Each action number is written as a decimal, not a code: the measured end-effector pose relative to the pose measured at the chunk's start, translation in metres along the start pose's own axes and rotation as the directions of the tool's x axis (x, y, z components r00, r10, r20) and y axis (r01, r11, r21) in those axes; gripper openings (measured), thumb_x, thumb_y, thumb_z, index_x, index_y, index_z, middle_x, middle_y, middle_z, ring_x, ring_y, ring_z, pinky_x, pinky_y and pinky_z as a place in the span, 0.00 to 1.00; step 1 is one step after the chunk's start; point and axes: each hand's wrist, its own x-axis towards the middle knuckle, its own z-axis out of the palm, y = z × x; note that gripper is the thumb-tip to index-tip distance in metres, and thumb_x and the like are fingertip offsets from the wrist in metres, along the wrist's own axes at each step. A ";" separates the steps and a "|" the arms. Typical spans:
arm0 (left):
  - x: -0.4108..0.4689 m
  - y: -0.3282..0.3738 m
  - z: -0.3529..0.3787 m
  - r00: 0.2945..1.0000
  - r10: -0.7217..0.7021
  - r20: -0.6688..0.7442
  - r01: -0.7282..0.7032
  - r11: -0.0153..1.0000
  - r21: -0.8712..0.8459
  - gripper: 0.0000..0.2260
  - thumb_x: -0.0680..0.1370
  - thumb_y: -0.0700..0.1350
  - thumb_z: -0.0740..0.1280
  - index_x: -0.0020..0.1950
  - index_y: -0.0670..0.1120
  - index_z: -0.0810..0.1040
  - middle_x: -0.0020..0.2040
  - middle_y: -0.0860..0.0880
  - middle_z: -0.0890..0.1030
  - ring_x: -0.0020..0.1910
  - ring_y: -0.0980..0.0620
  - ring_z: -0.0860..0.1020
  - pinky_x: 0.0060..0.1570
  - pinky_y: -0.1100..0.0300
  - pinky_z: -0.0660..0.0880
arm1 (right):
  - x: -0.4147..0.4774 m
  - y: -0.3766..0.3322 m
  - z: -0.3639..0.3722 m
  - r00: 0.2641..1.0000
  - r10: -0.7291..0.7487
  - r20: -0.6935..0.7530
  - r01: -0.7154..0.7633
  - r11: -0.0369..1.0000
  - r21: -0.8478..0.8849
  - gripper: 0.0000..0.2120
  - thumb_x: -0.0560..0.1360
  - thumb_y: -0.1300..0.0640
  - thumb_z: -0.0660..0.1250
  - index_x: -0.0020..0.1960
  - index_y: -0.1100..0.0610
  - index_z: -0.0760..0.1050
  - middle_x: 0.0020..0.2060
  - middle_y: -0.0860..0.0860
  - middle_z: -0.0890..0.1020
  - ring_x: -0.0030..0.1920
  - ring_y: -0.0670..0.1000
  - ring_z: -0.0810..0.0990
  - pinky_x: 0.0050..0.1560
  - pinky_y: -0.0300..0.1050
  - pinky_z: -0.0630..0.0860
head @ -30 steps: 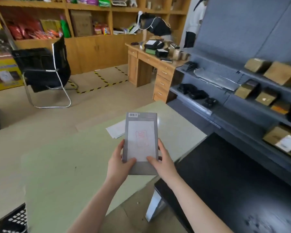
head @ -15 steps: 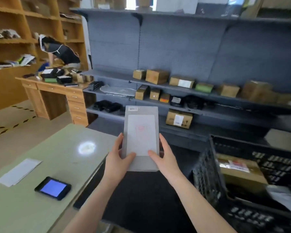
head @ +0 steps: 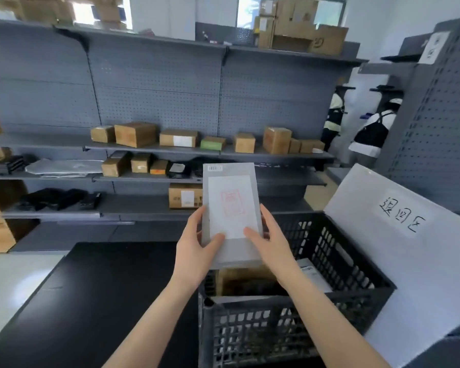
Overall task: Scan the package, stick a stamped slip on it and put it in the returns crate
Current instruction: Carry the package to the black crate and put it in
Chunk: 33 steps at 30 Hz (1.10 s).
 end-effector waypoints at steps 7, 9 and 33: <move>0.004 -0.025 0.054 0.985 -0.123 0.121 0.114 0.990 0.081 0.28 0.75 0.45 0.70 0.72 0.54 0.64 0.64 0.57 0.74 0.61 0.53 0.75 0.59 0.52 0.77 | 0.006 0.051 -0.033 0.978 0.208 0.018 -0.208 0.978 0.006 0.32 0.76 0.52 0.67 0.75 0.46 0.57 0.69 0.48 0.70 0.65 0.49 0.71 0.67 0.54 0.71; 0.007 -0.037 0.058 0.976 -0.164 0.143 0.147 0.982 0.117 0.27 0.75 0.44 0.71 0.71 0.53 0.65 0.65 0.56 0.75 0.61 0.53 0.76 0.60 0.51 0.76 | 0.010 0.063 -0.031 0.965 0.258 0.046 -0.257 0.966 -0.024 0.31 0.76 0.52 0.66 0.75 0.47 0.57 0.69 0.48 0.71 0.66 0.50 0.71 0.67 0.55 0.71; 0.021 -0.084 0.044 0.947 -0.232 0.221 0.143 0.923 0.357 0.26 0.73 0.43 0.72 0.69 0.54 0.69 0.61 0.56 0.73 0.62 0.56 0.73 0.59 0.61 0.70 | 0.029 0.088 0.002 0.962 0.271 -0.018 -0.266 0.927 -0.265 0.23 0.76 0.55 0.67 0.69 0.51 0.67 0.68 0.51 0.71 0.66 0.51 0.71 0.63 0.47 0.72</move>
